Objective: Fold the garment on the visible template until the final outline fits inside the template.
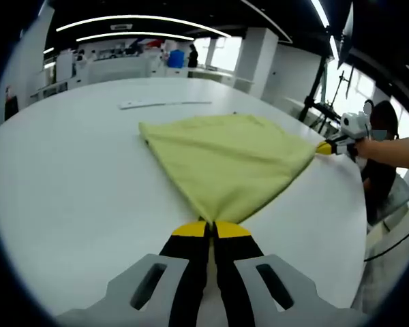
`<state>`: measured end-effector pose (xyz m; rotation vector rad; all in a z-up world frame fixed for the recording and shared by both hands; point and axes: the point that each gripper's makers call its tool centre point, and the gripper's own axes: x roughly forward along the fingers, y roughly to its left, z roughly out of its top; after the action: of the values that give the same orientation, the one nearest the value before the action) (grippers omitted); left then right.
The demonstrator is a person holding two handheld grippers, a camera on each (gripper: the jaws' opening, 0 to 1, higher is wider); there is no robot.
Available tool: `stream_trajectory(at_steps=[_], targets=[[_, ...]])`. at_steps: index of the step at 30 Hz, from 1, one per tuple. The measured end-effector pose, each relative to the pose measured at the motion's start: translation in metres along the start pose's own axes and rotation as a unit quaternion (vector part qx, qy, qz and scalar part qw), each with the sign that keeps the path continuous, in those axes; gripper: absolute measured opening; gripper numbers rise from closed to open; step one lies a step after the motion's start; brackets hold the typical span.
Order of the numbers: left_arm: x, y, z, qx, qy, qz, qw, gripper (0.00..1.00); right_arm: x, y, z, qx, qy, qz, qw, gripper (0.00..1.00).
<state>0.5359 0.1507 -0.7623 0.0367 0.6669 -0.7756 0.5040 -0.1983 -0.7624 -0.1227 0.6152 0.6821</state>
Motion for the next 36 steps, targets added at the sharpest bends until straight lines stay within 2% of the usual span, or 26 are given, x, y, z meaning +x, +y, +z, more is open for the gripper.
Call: stream_trajectory(at_steps=[6,9,11,14,17,20,25,29,36], targets=[[0.000,-0.007,-0.003,-0.017,0.001,-0.010,0.9998,0.02,-0.001,0.004,-0.001,-0.004,0.003,0.004,1.0000,0.00],[0.000,-0.007,-0.003,-0.020,0.000,-0.008,0.9998,0.14,0.001,0.005,0.001,0.008,-0.001,0.006,0.9999,0.10],[-0.001,-0.008,-0.002,-0.019,-0.005,-0.008,0.9998,0.16,0.003,0.005,0.004,0.009,-0.004,0.007,0.9999,0.10],[0.001,-0.010,-0.004,-0.019,-0.002,-0.010,0.9998,0.14,0.007,0.008,0.004,0.009,-0.002,0.009,0.9999,0.10],[0.002,-0.011,-0.007,-0.015,0.005,-0.005,0.9999,0.05,0.009,0.011,0.003,0.000,0.003,0.012,0.9999,0.00],[0.003,-0.012,-0.008,-0.017,0.004,-0.004,0.9998,0.03,0.007,0.009,0.001,-0.002,0.005,0.010,0.9999,0.00],[0.004,-0.020,-0.010,-0.014,0.007,-0.009,0.9998,0.01,-0.005,0.005,-0.002,-0.003,0.005,0.005,1.0000,0.00],[0.004,-0.034,-0.011,-0.001,0.014,-0.018,0.9997,0.01,-0.014,0.004,-0.006,-0.008,0.006,0.001,0.9999,0.00],[-0.008,-0.056,-0.019,0.000,0.005,-0.028,0.9996,0.01,-0.033,0.013,-0.021,-0.026,0.010,-0.002,0.9996,0.00]])
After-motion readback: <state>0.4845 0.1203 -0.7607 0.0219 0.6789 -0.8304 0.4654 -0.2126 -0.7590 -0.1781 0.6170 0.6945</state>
